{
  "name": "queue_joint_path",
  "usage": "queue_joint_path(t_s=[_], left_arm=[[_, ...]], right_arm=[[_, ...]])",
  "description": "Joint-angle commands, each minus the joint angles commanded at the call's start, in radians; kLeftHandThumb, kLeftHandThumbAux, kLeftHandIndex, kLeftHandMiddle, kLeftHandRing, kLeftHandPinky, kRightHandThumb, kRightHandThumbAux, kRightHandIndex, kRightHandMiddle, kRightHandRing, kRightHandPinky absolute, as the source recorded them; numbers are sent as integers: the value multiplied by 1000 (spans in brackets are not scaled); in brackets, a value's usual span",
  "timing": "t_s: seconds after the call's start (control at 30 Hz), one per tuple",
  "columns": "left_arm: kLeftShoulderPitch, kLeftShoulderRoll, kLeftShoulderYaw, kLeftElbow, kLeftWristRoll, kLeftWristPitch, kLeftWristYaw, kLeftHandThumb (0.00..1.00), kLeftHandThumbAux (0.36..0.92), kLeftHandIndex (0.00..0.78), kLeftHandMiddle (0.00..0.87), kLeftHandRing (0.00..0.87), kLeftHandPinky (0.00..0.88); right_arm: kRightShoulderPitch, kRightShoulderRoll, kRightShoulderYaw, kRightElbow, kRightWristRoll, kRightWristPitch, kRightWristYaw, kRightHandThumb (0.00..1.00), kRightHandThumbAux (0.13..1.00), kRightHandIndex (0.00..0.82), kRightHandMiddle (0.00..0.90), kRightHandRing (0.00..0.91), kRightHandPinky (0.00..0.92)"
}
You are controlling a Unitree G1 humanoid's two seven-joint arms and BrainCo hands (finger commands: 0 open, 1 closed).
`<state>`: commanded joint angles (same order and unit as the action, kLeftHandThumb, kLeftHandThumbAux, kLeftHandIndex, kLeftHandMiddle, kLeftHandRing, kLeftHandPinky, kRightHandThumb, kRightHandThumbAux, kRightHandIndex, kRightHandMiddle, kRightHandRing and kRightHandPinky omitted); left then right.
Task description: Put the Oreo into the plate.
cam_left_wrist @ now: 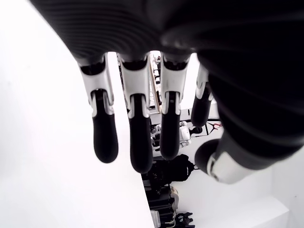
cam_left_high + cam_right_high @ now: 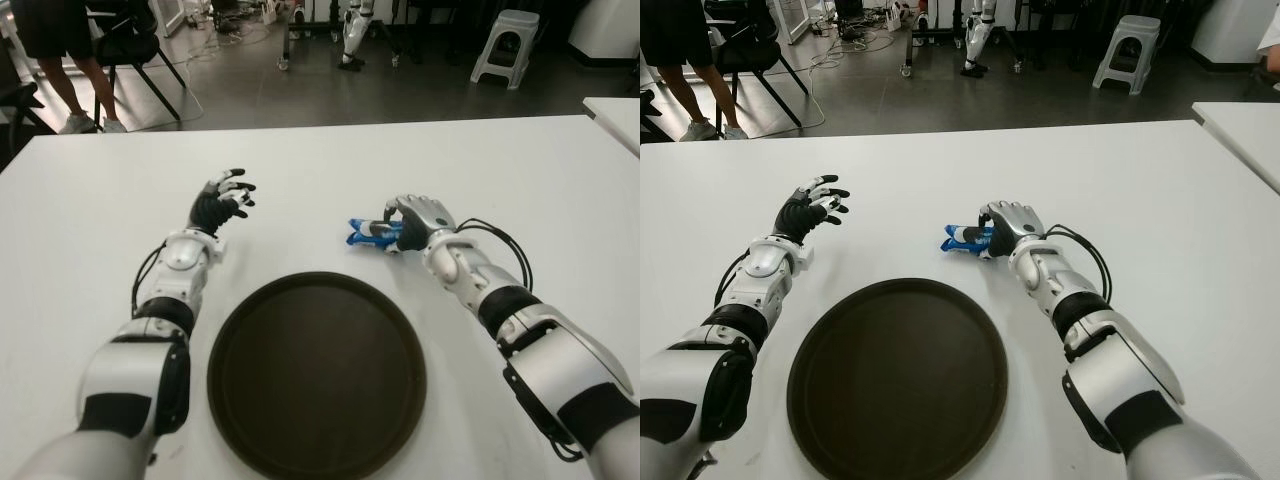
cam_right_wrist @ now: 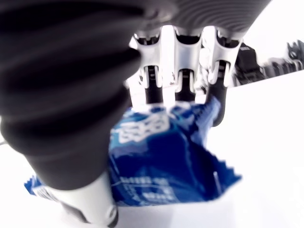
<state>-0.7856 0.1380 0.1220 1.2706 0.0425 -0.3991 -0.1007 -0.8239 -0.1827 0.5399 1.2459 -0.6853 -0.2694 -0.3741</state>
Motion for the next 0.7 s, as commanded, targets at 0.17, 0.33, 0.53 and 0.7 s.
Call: queue_joint_path(t_s=[0.17,0.33,0.53,0.7], left_arm=[[0,-2,4,0,-5,5,-3,250,669,198,335,408,458],[-2,-2,4,-1,-3,8,-1,247,675,200,338,411,458],[-3,-2,3,-1,-2,8,1,251,677,199,342,417,470],[-3,-2,3,-1,-2,10,-4,245,664,197,333,409,461]], right_arm=[[4,-3,4,2,0,-21,-21,100,908,499,564,563,554],[3,-4,12,9,-7,-31,-33,98,912,494,556,552,542],[0,-7,25,15,-22,-30,-42,70,918,476,547,545,536],[0,-9,30,19,-26,-29,-49,79,916,479,548,545,537]])
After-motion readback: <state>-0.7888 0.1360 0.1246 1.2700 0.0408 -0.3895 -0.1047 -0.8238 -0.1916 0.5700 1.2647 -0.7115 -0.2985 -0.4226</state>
